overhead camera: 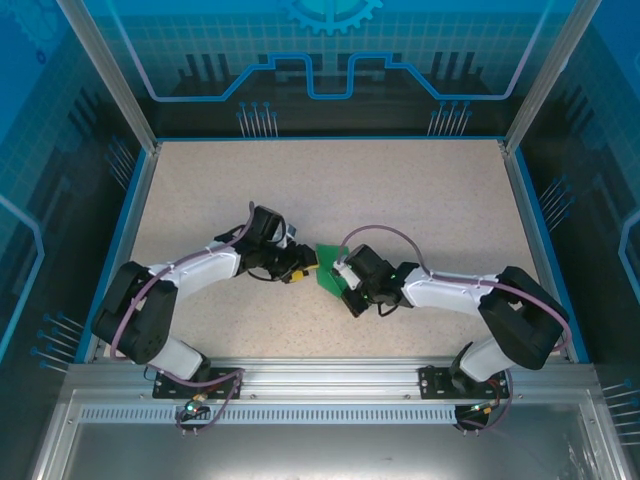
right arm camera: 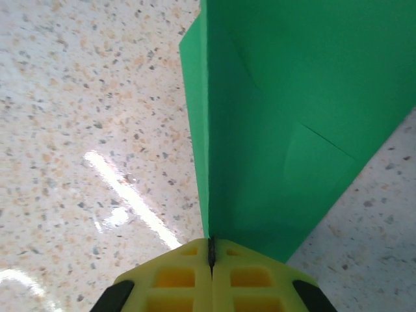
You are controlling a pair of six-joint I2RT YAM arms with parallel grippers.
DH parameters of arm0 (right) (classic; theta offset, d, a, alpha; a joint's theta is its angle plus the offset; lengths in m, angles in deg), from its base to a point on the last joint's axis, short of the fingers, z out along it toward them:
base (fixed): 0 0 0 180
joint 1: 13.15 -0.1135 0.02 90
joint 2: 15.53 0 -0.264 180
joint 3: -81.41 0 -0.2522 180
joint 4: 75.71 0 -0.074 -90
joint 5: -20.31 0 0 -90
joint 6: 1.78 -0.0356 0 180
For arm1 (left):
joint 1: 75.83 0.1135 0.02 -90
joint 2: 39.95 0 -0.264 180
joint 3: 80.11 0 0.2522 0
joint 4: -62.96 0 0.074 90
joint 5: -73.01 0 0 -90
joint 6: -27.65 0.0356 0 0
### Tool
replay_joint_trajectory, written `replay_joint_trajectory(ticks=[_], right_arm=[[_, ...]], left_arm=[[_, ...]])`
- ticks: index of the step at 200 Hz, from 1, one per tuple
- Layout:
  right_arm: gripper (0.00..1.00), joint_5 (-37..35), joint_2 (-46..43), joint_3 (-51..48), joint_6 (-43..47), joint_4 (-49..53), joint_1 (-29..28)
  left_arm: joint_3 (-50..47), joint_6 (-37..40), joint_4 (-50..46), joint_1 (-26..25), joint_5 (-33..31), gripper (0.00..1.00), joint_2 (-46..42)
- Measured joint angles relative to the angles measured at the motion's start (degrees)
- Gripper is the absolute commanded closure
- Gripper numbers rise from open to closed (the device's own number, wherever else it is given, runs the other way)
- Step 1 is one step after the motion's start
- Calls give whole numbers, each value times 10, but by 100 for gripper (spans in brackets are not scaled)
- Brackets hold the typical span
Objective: Fold a paper plane with a square sheet of paper (fold left side to right side)
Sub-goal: Fourth fold the wing at the center of the table.
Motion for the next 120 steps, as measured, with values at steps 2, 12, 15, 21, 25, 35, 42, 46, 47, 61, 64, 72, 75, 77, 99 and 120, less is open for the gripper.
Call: replay_joint_trajectory(ticks=[2,12,15,21,25,35,42,46,47,61,64,72,75,77,99,120], right_arm=[[100,6,0,0,0,0,2],[100,27,0,0,-2,-1,11],[100,35,0,0,-3,-1,15],[100,49,1,0,-5,-3,21],[100,58,1,-1,-5,-5,25],[100,82,2,-2,-11,-12,37],[100,99,4,-5,-15,-17,45],[100,108,5,-7,-16,-21,50],[100,111,5,-8,-18,-23,51],[100,140,10,-16,-26,-35,66],[100,146,11,-18,-28,-38,69],[100,162,15,-21,-32,-43,77],[100,169,16,-23,-35,-45,80],[100,171,17,-23,-35,-46,80],[100,210,25,-31,-48,-66,96],[100,243,30,-42,-62,-88,112]], left_arm=[[-2,1,1,0,0,58,0],[-11,0,6,0,2,59,3],[-13,0,7,0,3,59,4],[-15,0,9,0,4,60,7],[-15,0,10,-1,4,60,10],[-15,0,19,-3,4,60,18],[-15,0,25,-4,5,60,23],[-15,0,30,-5,5,60,27],[-15,0,30,-5,6,60,27],[-15,-2,42,-9,9,60,41],[-15,-3,44,-10,10,60,43],[-15,-5,49,-13,11,60,52],[-14,-5,50,-14,11,60,55],[-14,-6,51,-14,11,60,56],[-8,-12,61,-22,13,59,78],[4,-15,71,-30,15,57,94]])
